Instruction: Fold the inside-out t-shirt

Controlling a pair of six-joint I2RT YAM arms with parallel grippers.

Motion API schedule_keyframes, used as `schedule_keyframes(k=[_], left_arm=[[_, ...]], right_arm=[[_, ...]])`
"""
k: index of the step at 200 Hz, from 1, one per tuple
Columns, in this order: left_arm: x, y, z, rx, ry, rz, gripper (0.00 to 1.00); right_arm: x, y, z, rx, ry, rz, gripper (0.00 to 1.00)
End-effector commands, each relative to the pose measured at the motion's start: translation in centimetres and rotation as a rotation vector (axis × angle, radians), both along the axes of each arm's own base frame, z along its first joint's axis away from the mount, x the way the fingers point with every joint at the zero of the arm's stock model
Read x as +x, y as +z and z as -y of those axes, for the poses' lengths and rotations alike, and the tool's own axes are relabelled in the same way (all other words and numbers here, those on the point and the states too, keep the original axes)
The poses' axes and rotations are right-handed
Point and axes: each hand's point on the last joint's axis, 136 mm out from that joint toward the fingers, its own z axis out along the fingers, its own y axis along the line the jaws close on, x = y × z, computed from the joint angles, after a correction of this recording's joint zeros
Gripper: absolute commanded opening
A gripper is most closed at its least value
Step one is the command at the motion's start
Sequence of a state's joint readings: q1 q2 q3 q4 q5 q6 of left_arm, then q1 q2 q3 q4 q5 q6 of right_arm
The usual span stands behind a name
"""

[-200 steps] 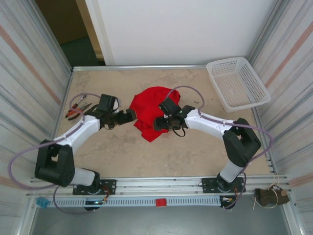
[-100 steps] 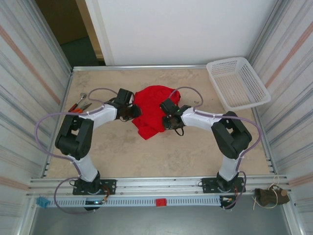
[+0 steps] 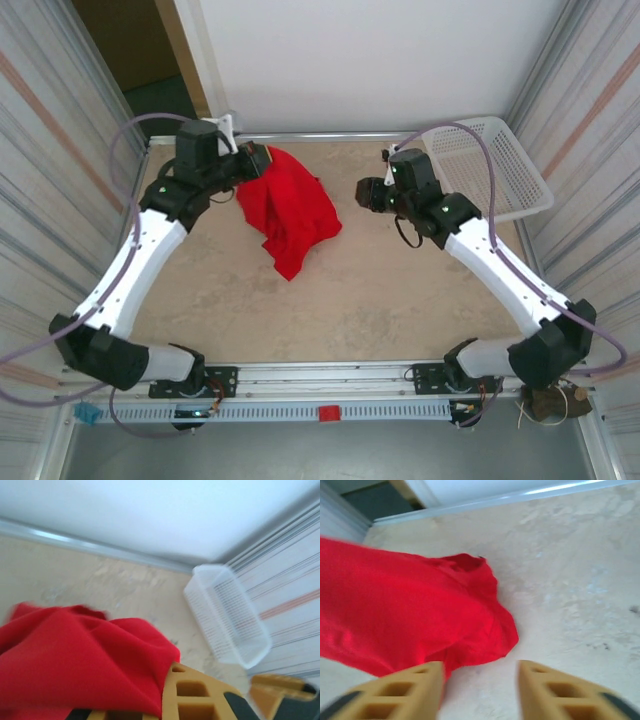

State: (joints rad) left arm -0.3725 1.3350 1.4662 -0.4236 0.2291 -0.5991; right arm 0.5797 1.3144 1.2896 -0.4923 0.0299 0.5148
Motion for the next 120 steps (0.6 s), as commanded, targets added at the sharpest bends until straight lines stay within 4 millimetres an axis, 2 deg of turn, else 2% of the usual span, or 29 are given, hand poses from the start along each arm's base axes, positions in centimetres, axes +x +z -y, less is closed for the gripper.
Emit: schedule_keyframes(k=[1, 11, 30, 58, 79, 108, 115, 120], left_arm=[[-0.7, 1.4, 0.3, -0.056, -0.004, -0.025, 0.0], [-0.8, 1.8, 0.4, -0.066, -0.002, -0.023, 0.0], [-1.0, 2.5, 0.5, -0.08, -0.002, -0.018, 0.0], [-1.5, 3.4, 0.4, -0.097, -0.008, -0.002, 0.0], [-2.1, 4.2, 0.4, -0.115, -0.017, 0.009, 0.0], [-3.0, 5.2, 0.1, -0.127, -0.022, 0.028, 0.0], [-3.2, 5.4, 0.0, -0.129, -0.024, 0.033, 0.0], [-3.3, 5.5, -0.1, -0.129, -0.021, 0.036, 0.0]], right_arm=[[-3.7, -3.8, -4.3, -0.016, 0.139, -0.095, 0.76], [-5.2, -5.7, -6.4, -0.022, 0.181, -0.109, 0.79], [-6.8, -9.6, -9.2, -0.043, 0.231, -0.136, 0.81], [-6.8, -14.4, -12.5, -0.095, 0.277, -0.149, 0.82], [-5.3, -17.4, -13.4, -0.168, 0.262, -0.158, 0.83], [-1.1, -20.9, -12.3, -0.243, 0.171, -0.192, 0.77], [-0.2, -21.5, -11.9, -0.241, 0.157, -0.208, 0.68], [0.3, -21.8, -11.6, -0.231, 0.153, -0.221, 0.54]])
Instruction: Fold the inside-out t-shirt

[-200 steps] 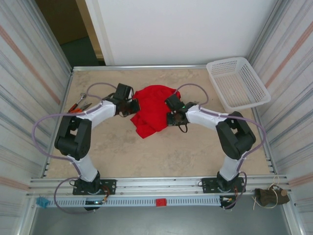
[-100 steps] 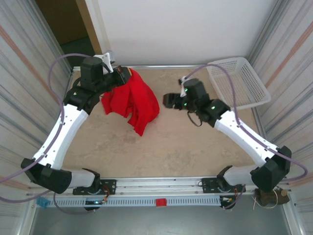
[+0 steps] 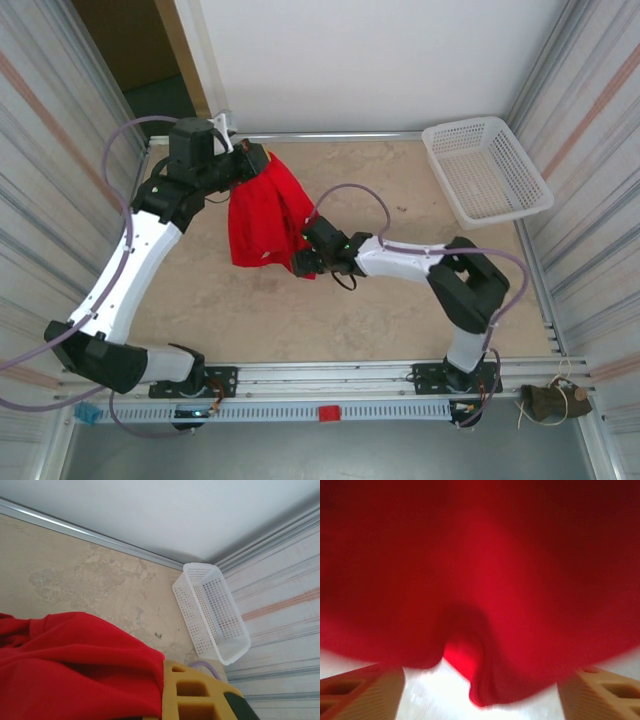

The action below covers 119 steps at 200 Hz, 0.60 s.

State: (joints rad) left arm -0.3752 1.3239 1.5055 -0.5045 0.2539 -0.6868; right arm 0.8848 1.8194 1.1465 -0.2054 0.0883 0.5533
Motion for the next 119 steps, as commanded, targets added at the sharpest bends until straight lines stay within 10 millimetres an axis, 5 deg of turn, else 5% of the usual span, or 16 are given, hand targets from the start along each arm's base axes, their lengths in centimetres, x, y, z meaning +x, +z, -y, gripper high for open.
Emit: schedule_keyframes(k=[1, 13, 30, 41, 91, 119], left_arm=[[-2.0, 5.1, -0.2, -0.066, -0.02, 0.117, 0.0], [-2.1, 5.3, -0.6, -0.068, -0.015, 0.12, 0.0], [-2.0, 5.3, -1.7, -0.048, 0.009, 0.122, 0.0], [-1.7, 5.2, -2.7, -0.037, 0.031, 0.118, 0.0], [1.2, 4.4, -7.6, -0.003, 0.134, 0.109, 0.0], [2.4, 4.6, -8.0, 0.01, 0.131, 0.114, 0.0]], right_arm=[[4.4, 0.3, 1.0, 0.016, -0.076, 0.043, 0.51], [5.1, 0.7, 1.4, 0.046, -0.059, 0.023, 0.0], [5.0, 3.7, 3.0, 0.063, -0.041, 0.035, 0.0], [4.7, 7.7, 4.6, 0.098, -0.031, 0.07, 0.0], [1.2, 29.4, 12.2, 0.395, 0.04, 0.309, 0.0], [0.6, 35.0, 15.1, 0.467, 0.013, 0.397, 0.0]])
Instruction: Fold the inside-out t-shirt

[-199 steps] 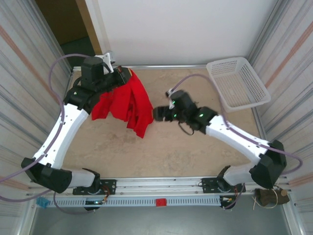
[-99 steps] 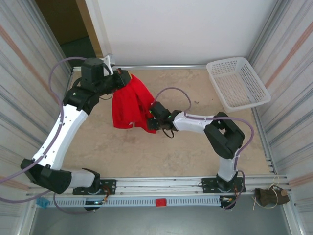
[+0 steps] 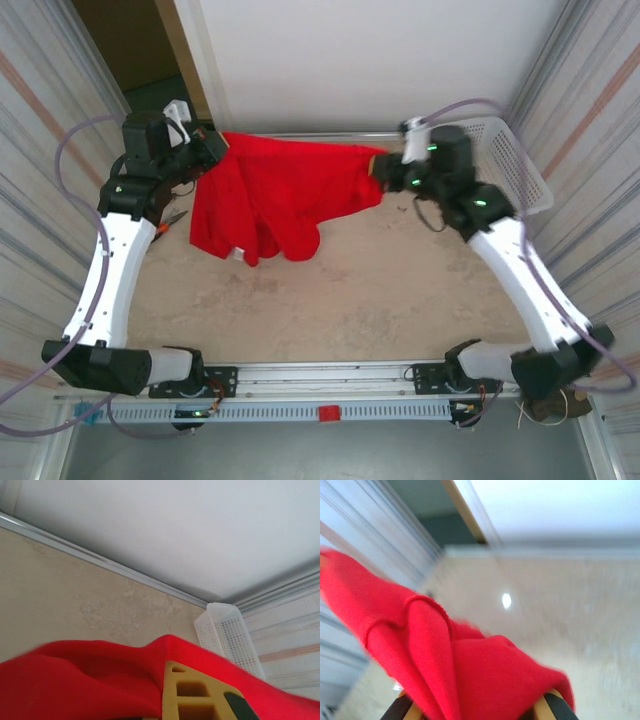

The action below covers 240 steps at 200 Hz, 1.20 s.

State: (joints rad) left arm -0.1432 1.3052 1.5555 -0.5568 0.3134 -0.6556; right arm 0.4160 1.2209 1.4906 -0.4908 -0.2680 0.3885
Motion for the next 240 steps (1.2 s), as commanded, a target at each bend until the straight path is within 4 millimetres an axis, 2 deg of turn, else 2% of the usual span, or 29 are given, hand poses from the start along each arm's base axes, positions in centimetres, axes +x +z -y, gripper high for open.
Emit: schedule_keyframes(k=[1, 29, 54, 62, 72, 78, 87, 100, 115, 151, 175, 204, 240], left_arm=[[0.6, 2.7, 0.0, 0.02, -0.034, 0.088, 0.0], [1.3, 3.1, -0.2, 0.053, -0.048, 0.102, 0.03], [1.3, 2.6, -0.1, 0.066, -0.075, 0.092, 0.05], [1.2, 2.1, 0.1, 0.069, -0.092, 0.084, 0.17], [1.1, 1.2, 0.3, 0.068, -0.106, 0.064, 0.48], [1.0, 0.6, 0.3, 0.069, -0.109, 0.053, 0.61], [0.9, -0.6, 0.3, 0.074, -0.109, 0.034, 0.7], [0.7, -3.1, 0.0, 0.084, -0.098, -0.013, 0.76], [0.2, -6.4, -0.1, 0.088, -0.092, -0.074, 0.78], [-2.0, -16.3, 0.3, 0.11, -0.096, -0.266, 0.78], [-3.2, -21.9, 1.8, 0.183, -0.143, -0.367, 0.79], [-3.5, -26.1, 5.2, 0.253, -0.237, -0.434, 0.79], [-3.6, -29.2, 10.6, 0.309, -0.366, -0.464, 0.8]], right_arm=[[-2.2, 0.0, 0.5, -0.012, 0.084, -0.06, 0.0], [-1.3, 2.1, 1.7, 0.008, 0.027, -0.023, 0.0], [0.0, 2.8, 2.7, 0.014, -0.018, -0.015, 0.0], [0.5, 2.7, 2.9, 0.017, -0.025, -0.023, 0.0], [0.9, 2.7, 3.2, 0.018, -0.03, -0.029, 0.0], [1.0, 2.6, 3.3, 0.016, -0.034, -0.033, 0.0], [1.3, 2.4, 3.6, 0.011, -0.043, -0.037, 0.0], [1.5, 2.0, 4.0, 0.004, -0.053, -0.049, 0.0], [1.9, 1.1, 4.5, -0.017, -0.07, -0.065, 0.0], [2.8, -1.8, 5.7, -0.036, -0.103, -0.129, 0.0], [3.2, -2.9, 6.5, -0.044, -0.124, -0.149, 0.0], [3.9, -4.1, 7.1, -0.055, -0.145, -0.173, 0.0], [6.1, -5.9, 7.9, -0.08, -0.194, -0.207, 0.0]])
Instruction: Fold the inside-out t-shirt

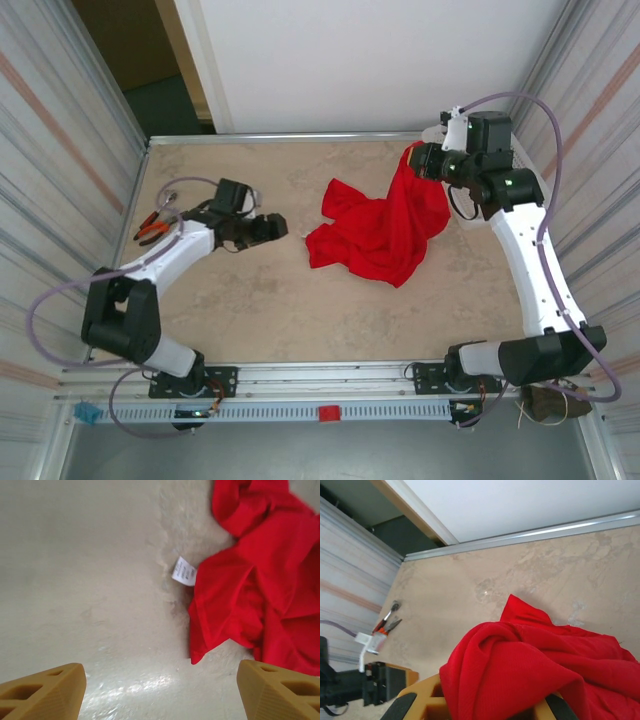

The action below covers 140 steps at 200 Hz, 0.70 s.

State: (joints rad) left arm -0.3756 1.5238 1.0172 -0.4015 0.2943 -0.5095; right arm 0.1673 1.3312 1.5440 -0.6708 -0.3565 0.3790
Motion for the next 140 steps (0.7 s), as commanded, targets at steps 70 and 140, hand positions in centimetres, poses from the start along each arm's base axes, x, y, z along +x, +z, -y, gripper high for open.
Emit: schedule_keyframes(k=[70, 140], left_arm=[[1.5, -4.3, 8.9, 0.001, -0.171, -0.017, 0.77], [1.8, -3.8, 7.2, 0.034, -0.141, -0.004, 0.0]], right_arm=[[3.9, -1.2, 2.1, -0.046, -0.09, 0.008, 0.0], [5.9, -0.9, 1.5, 0.0, -0.086, 0.003, 0.0]])
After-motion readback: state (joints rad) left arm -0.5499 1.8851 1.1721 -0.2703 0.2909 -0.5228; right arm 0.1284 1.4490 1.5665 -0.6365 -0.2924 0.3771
